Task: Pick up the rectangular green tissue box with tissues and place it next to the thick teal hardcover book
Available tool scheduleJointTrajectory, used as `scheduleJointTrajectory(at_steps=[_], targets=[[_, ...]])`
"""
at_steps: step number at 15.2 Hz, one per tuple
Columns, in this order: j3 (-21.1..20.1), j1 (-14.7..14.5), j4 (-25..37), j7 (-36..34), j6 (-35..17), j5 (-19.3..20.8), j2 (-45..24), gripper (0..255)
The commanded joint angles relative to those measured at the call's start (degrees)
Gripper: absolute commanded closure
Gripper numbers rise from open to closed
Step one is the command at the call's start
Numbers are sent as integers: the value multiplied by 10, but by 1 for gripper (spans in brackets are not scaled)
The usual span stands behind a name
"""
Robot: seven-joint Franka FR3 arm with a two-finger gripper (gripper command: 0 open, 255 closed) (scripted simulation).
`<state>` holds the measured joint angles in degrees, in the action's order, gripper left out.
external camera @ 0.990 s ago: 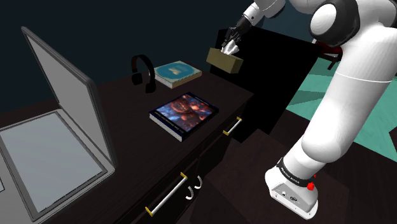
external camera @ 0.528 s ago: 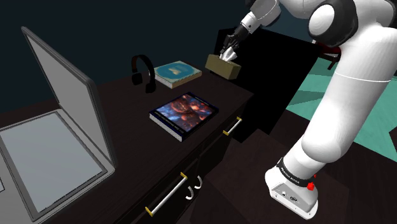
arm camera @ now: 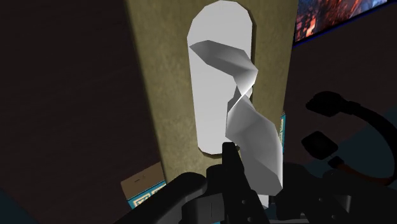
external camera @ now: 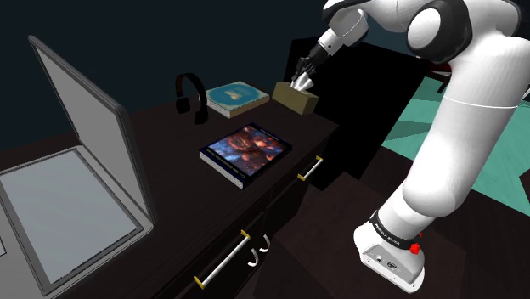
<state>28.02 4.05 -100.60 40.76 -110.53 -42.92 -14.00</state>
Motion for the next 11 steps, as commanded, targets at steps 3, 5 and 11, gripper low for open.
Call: scheduleJointTrajectory(at_steps=[3,5,11], targets=[[-3,1,-17,18,-20,-12,-10,255],[-4,1,-24,27,-29,-18,-16,255],[-10,4,-43,55,-55,-38,-35,255]])
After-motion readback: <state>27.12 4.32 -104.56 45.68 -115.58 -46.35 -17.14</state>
